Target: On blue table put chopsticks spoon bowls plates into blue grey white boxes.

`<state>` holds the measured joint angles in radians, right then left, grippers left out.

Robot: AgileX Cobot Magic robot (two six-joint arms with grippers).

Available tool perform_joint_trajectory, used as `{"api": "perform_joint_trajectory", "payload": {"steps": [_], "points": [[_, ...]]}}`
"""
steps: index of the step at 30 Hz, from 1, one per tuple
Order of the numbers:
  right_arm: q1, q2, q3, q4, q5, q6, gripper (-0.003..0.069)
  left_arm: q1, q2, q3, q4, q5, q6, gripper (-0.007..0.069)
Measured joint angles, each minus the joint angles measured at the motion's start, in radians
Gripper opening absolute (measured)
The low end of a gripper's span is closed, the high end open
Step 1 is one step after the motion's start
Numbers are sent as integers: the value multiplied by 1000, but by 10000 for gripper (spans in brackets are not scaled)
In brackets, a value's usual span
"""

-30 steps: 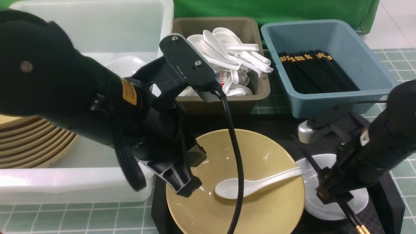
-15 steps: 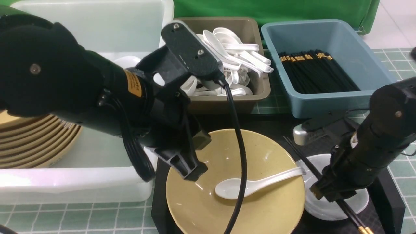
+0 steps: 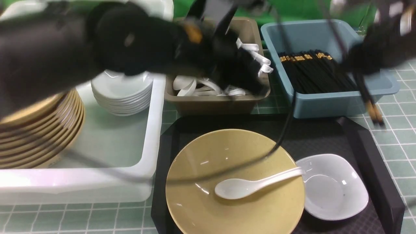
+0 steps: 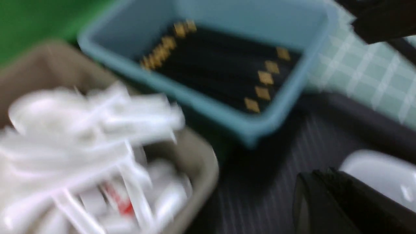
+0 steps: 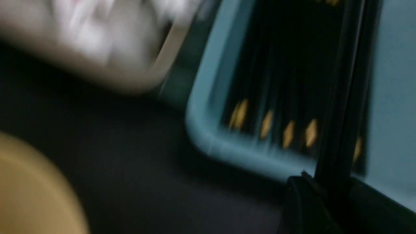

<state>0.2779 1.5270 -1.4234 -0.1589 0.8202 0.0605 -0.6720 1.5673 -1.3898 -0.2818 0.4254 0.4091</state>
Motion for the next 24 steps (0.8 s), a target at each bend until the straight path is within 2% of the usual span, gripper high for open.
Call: {"api": "perform_joint_trajectory", "payload": {"steps": [4,10,12,14,16,17,19,20,23,24], "points": [[-64,158,-159,-3,-65,51,161,40,50,-111,-2,1,-3,-12],[-108,430,-412,-7,-79,105,165,79,52,-131,-2,71,-11,-12],[-108,496,-480,-7,-65,104,189,88,46,-131,3,110,-11,-12],[-108,567,-562,0,-14,91,264,103,30,-130,8,190,-11,-12],[-108,605,-621,22,86,35,366,127,-8,-114,12,274,-11,-12],[-108,611,-632,31,118,9,392,138,-26,-105,12,296,-11,-12],[-107,613,-662,90,254,-119,480,170,-86,-54,13,357,-14,-12],[-107,613,-662,90,254,-119,480,177,-99,-41,12,363,-14,-12],[-84,548,-655,240,404,-319,537,231,-241,88,12,398,-15,-12],[-73,523,-640,259,407,-338,538,235,-269,120,12,400,-15,-12]]}}
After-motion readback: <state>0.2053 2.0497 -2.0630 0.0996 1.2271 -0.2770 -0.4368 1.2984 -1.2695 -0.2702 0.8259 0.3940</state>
